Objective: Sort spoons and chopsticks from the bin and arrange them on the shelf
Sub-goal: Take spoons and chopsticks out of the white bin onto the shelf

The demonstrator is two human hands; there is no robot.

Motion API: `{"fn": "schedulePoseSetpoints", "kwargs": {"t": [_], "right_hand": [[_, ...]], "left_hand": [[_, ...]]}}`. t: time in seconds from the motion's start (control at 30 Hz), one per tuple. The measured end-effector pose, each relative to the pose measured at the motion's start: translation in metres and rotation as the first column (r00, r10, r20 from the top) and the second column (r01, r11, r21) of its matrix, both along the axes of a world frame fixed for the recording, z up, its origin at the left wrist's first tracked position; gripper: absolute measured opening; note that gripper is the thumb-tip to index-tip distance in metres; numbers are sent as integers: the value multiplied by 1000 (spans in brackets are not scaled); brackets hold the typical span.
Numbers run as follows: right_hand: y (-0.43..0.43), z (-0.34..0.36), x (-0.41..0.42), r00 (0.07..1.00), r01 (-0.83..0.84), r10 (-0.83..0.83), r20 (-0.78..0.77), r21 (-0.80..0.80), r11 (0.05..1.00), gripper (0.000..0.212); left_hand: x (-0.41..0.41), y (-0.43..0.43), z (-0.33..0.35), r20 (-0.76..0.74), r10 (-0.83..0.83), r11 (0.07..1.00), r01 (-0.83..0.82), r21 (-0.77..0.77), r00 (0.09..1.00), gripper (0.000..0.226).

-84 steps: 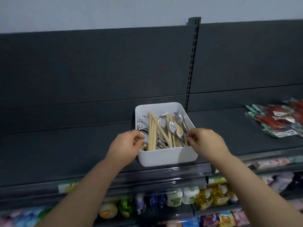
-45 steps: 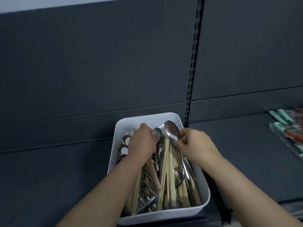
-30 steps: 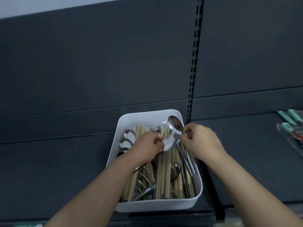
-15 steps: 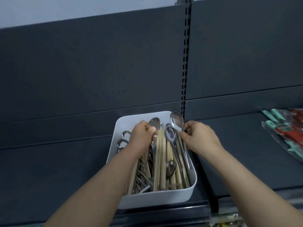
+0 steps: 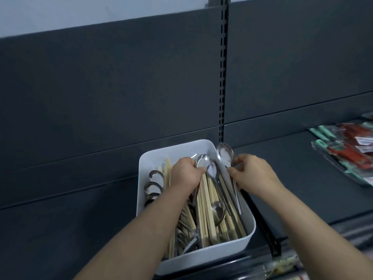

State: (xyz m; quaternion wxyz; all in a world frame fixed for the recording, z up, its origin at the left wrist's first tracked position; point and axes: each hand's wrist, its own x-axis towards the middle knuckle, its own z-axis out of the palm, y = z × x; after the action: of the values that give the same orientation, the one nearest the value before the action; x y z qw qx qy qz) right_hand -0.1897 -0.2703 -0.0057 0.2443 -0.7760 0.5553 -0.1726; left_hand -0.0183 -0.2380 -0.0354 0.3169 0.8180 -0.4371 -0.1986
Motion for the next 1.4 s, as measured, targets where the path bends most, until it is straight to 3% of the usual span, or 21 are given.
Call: {"fn": "schedulePoseSetpoints", "kwargs": {"t": [0.23, 0.33, 0.43, 0.6, 0.7, 0.8, 0.93, 1.0, 1.07, 1.2, 1.4], "right_hand": [[1, -4, -11, 1000, 23, -22, -12, 33, 999, 18], [5, -1, -4, 1000, 8, -7, -16, 9, 1000, 11], [13, 4, 11, 999, -37, 37, -21, 2, 999, 6], [27, 2, 40, 992, -93, 98, -82, 56, 994, 14], [31, -5, 55, 985, -110, 122, -124, 98, 989, 19], [26, -13, 70, 984, -72, 88, -152, 110, 991, 19], [21, -19, 91, 984, -61, 85, -158, 152, 986, 39], [21, -25, 100, 968, -86, 126, -216, 184, 979, 25], [21, -28, 103, 944, -66, 108, -311, 144, 987, 17], [24, -25, 101, 885, -30, 37, -465, 21, 999, 22], [37, -26, 114, 882, -73, 78, -466, 27, 997, 33]], "left_hand": [[-14, -26, -14, 26, -47, 996, 44, 83, 999, 53], [1, -21, -6, 41, 44, 997, -41, -72, 998, 39], [32, -10, 5, -46, 179, 945, -185, -269, 983, 28], [64, 28, 14, 136, 46, 998, -40, -45, 990, 29], [75, 44, 11, 220, 57, 998, -49, -41, 974, 26], [78, 53, 14, 227, 57, 998, -47, -49, 972, 25], [74, 59, 14, 258, 17, 1000, -13, -19, 966, 17], [72, 62, 12, 269, 3, 1000, -4, 4, 963, 16], [71, 64, 10, 261, -5, 1000, 0, 19, 965, 15], [72, 65, 8, 261, -7, 1000, 0, 26, 965, 18], [78, 60, 9, 236, -8, 1000, 2, 24, 972, 17]]}}
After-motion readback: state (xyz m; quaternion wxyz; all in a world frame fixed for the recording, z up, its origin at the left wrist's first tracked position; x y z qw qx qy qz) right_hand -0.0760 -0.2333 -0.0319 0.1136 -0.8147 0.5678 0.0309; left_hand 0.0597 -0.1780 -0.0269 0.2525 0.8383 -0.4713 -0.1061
